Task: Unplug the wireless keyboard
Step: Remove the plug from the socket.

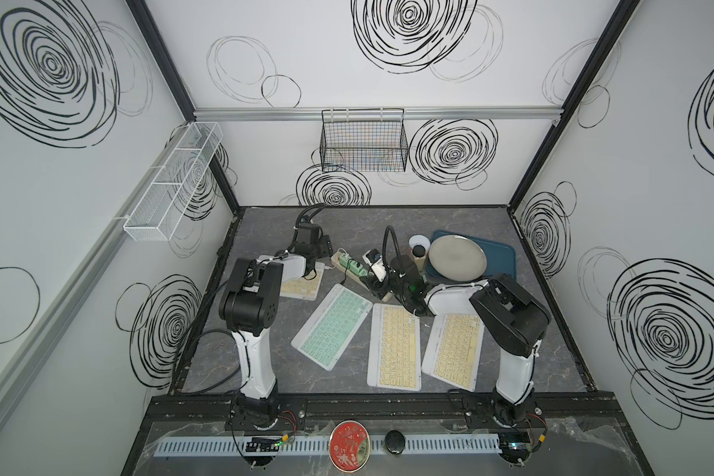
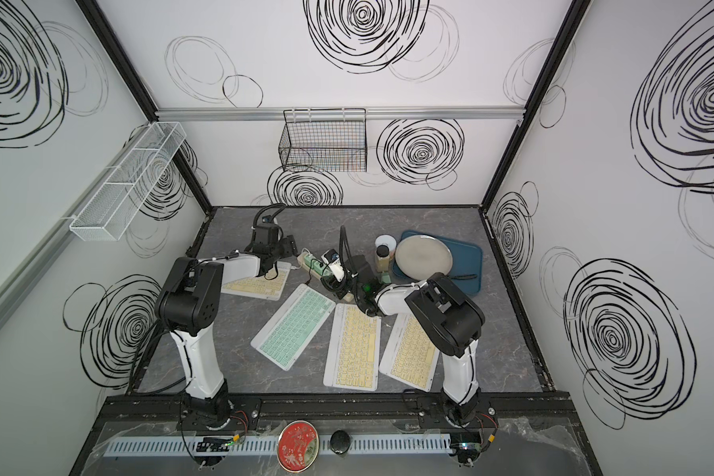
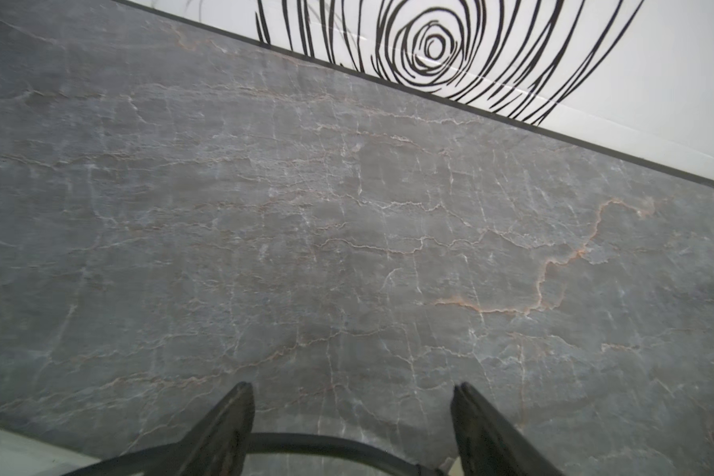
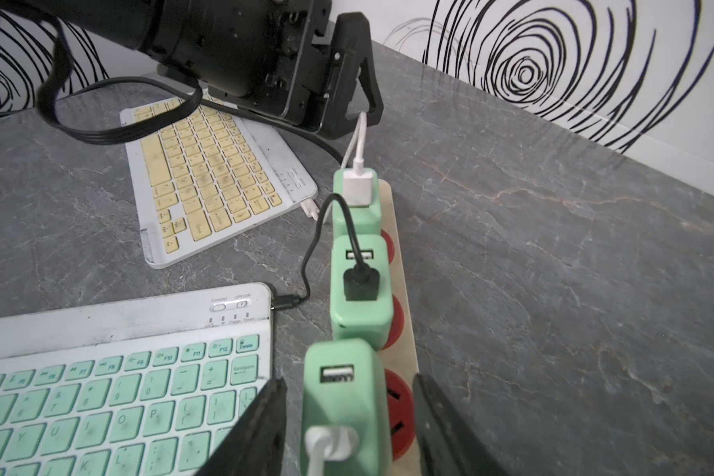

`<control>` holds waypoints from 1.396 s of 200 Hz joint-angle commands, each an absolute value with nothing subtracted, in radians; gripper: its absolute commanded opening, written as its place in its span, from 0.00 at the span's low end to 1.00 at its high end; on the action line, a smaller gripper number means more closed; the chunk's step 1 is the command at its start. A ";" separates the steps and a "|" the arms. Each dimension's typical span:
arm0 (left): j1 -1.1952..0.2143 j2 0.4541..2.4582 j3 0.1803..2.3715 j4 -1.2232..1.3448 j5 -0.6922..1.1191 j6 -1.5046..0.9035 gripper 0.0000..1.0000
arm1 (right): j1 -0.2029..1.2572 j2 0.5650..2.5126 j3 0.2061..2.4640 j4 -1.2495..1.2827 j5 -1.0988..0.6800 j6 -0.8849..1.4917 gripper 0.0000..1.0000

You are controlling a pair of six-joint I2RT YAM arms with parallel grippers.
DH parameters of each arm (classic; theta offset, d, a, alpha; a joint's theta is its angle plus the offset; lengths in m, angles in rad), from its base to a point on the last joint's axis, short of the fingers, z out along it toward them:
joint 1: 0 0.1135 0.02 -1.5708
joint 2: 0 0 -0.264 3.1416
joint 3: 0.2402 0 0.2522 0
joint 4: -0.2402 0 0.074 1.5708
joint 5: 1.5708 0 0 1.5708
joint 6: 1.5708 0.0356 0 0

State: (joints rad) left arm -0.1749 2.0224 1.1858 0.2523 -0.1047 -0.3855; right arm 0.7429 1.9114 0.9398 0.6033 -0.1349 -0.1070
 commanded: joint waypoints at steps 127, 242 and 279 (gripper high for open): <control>-0.210 2.015 1.098 0.336 0.072 -0.418 0.84 | 0.699 1.985 1.024 0.545 -0.246 -0.038 0.28; -0.193 1.969 0.763 0.712 0.144 -0.644 0.83 | 0.705 1.986 0.996 0.586 -0.254 -0.051 0.01; -0.195 2.017 0.704 0.835 0.127 -0.680 0.84 | 0.745 1.990 0.997 0.573 -0.141 -0.110 0.00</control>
State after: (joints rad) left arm -0.1970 1.9553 0.7597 0.8036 0.1089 -0.6090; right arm 0.7071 1.9720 1.0023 0.5697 -0.2127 -0.0677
